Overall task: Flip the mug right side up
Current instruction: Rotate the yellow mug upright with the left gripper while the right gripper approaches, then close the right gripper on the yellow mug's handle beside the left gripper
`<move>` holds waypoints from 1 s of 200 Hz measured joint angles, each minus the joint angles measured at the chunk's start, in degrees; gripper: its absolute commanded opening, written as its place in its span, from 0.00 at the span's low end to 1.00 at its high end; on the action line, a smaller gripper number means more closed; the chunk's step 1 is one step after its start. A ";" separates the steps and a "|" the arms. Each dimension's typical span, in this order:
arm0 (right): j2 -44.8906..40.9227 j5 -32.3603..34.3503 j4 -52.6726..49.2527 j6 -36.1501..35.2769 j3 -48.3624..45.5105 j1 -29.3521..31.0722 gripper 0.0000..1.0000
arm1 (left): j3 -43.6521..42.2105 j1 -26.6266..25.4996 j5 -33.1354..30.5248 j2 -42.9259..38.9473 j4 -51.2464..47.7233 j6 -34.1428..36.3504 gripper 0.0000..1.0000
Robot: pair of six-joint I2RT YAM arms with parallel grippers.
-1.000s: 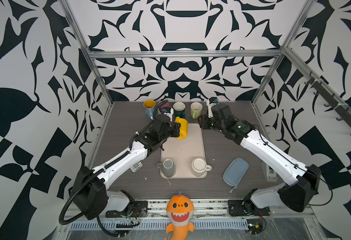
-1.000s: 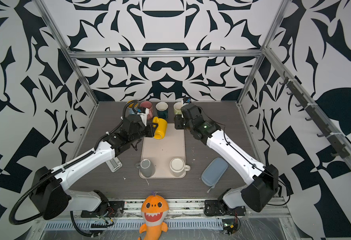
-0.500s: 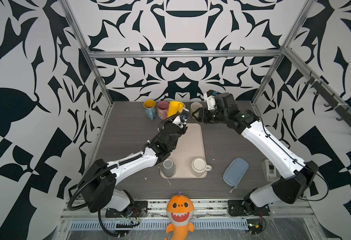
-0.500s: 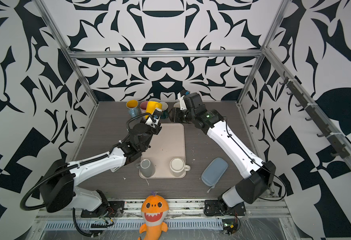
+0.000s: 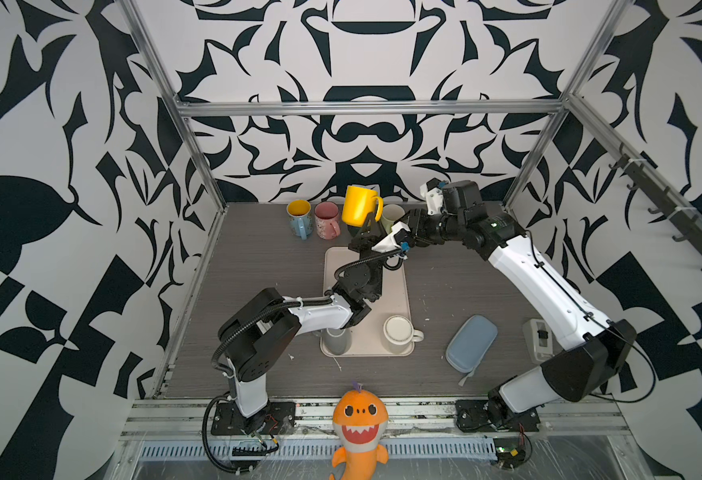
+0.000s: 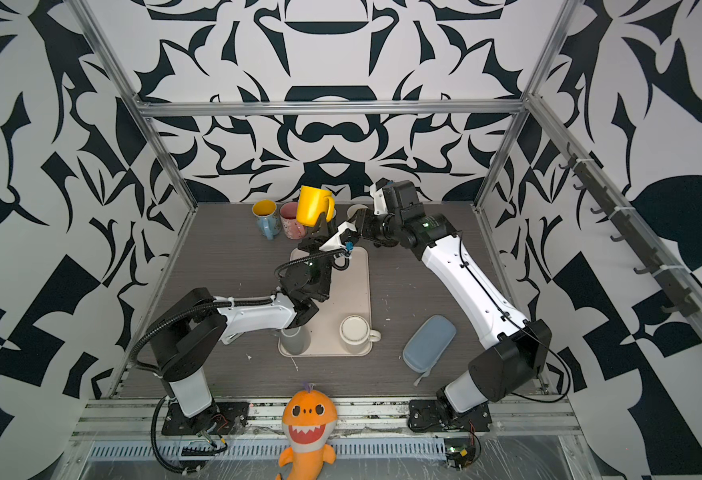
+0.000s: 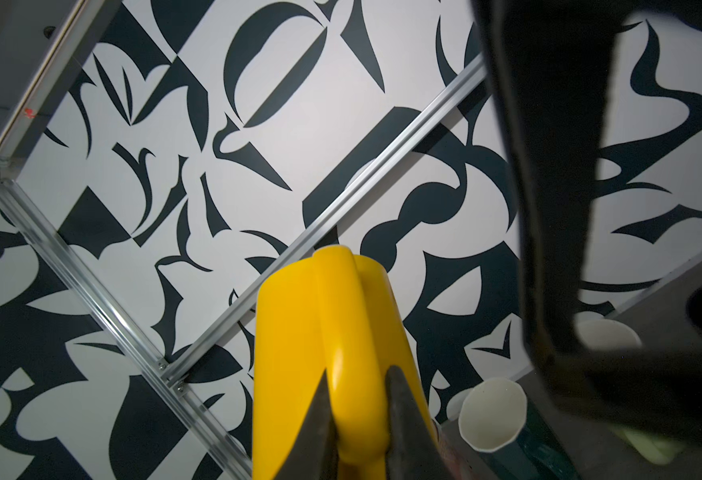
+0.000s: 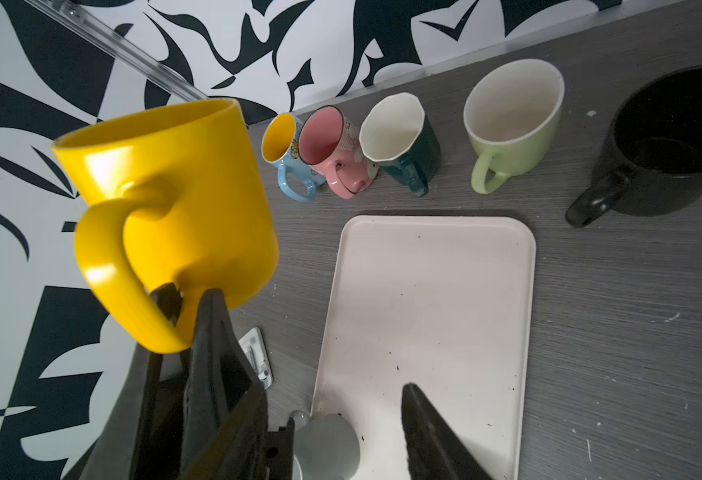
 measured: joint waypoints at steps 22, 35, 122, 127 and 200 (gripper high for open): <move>0.07 -1.25 0.70 0.04 0.02 -1.03 0.56 | 0.33 -0.24 0.39 0.48 1.29 2.58 0.00; 0.09 -1.38 0.63 0.00 0.31 -1.70 0.56 | 0.33 -0.37 0.48 0.87 1.90 3.30 0.00; 0.63 -8.20 3.80 1.33 8.26 -4.04 0.56 | 0.26 -1.84 2.45 3.48 -1.51 8.17 0.00; 0.85 -8.85 3.89 1.64 8.52 -4.04 0.56 | 0.26 -1.86 2.47 3.52 -1.60 8.28 0.00; 7.23 -10.84 -0.17 2.82 9.27 -4.09 0.54 | 0.37 -1.86 2.47 3.87 -1.66 8.83 0.00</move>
